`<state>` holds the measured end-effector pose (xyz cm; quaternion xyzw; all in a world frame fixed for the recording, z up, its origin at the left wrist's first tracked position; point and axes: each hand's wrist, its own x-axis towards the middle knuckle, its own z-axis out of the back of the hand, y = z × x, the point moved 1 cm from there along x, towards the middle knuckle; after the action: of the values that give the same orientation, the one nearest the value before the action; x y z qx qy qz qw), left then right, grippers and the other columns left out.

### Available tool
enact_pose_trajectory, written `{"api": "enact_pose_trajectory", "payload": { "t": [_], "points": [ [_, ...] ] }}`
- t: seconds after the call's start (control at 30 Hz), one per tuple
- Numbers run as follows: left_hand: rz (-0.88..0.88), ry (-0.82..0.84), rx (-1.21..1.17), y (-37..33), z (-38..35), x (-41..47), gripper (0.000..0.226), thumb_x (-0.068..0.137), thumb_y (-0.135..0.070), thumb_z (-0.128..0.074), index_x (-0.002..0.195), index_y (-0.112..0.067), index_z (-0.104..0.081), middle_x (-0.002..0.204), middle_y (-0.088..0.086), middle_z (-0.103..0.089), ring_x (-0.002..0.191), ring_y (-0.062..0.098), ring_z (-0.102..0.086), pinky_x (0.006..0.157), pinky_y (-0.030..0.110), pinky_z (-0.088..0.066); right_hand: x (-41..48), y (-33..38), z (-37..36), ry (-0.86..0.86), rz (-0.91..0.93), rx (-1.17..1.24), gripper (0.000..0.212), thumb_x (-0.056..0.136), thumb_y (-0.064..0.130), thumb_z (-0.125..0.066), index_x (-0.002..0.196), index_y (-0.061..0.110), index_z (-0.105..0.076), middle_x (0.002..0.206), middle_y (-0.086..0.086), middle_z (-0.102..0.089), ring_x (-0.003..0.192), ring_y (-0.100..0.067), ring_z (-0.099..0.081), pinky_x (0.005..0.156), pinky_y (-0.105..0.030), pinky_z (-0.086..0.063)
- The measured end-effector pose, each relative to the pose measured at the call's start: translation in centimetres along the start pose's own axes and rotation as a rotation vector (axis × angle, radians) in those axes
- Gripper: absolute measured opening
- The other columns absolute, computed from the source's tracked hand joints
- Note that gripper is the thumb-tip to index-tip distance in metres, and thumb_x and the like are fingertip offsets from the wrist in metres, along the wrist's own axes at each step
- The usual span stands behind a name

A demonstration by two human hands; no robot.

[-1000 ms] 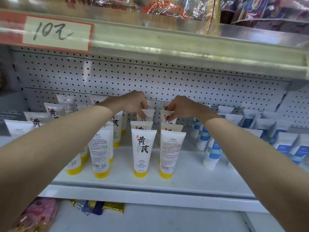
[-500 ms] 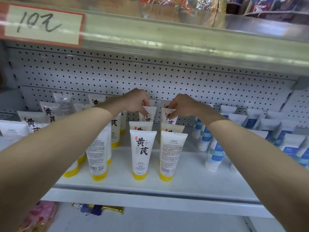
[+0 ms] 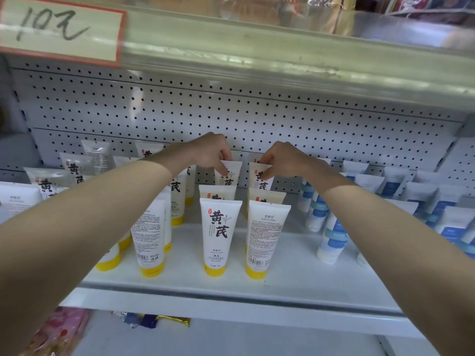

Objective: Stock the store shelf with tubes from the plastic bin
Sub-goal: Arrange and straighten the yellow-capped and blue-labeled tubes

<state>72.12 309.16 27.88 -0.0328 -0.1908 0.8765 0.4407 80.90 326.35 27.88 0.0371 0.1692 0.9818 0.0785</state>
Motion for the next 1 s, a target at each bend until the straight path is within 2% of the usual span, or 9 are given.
{"api": "enact_pose_trajectory", "payload": {
  "t": [0.1,0.27,0.73,1.0],
  "points": [
    [0.008,0.008,-0.008,-0.09,-0.12,0.09,0.025,0.075,-0.012,-0.076,0.099,-0.008,-0.072,0.105,0.005,-0.070,0.102,0.019,-0.063,0.096,0.039,-0.049,0.18,-0.16,-0.08,-0.001,-0.006,0.016,0.042,0.074,0.014,-0.077,0.115,0.009,-0.066,0.115,-0.006,-0.066,0.107,-0.019,-0.058,0.081,-0.024,-0.039],
    [0.016,0.010,-0.007,-0.16,-0.20,0.26,0.027,0.075,-0.012,-0.076,0.101,-0.008,-0.071,0.107,0.006,-0.069,0.102,0.019,-0.062,0.095,0.039,-0.049,0.18,-0.23,-0.12,-0.004,-0.011,0.030,0.044,0.074,0.013,-0.077,0.116,0.008,-0.065,0.118,-0.006,-0.065,0.110,-0.019,-0.058,0.084,-0.024,-0.040],
    [0.003,0.009,-0.003,-0.22,-0.16,0.23,0.027,0.076,-0.012,-0.075,0.103,-0.006,-0.071,0.107,0.005,-0.069,0.102,0.019,-0.061,0.095,0.037,-0.048,0.41,-0.26,-0.17,-0.007,-0.006,0.004,0.045,0.074,0.014,-0.078,0.116,0.009,-0.065,0.116,-0.006,-0.065,0.108,-0.020,-0.059,0.083,-0.023,-0.039],
    [-0.014,0.017,0.012,0.13,-0.13,0.58,0.026,0.075,-0.013,-0.076,0.100,-0.007,-0.072,0.105,0.005,-0.070,0.100,0.018,-0.062,0.093,0.037,-0.049,0.34,-0.22,-0.19,-0.014,0.009,-0.001,0.038,0.074,0.013,-0.077,0.111,0.010,-0.068,0.110,-0.006,-0.067,0.105,-0.020,-0.060,0.082,-0.024,-0.041]
  ]
}}
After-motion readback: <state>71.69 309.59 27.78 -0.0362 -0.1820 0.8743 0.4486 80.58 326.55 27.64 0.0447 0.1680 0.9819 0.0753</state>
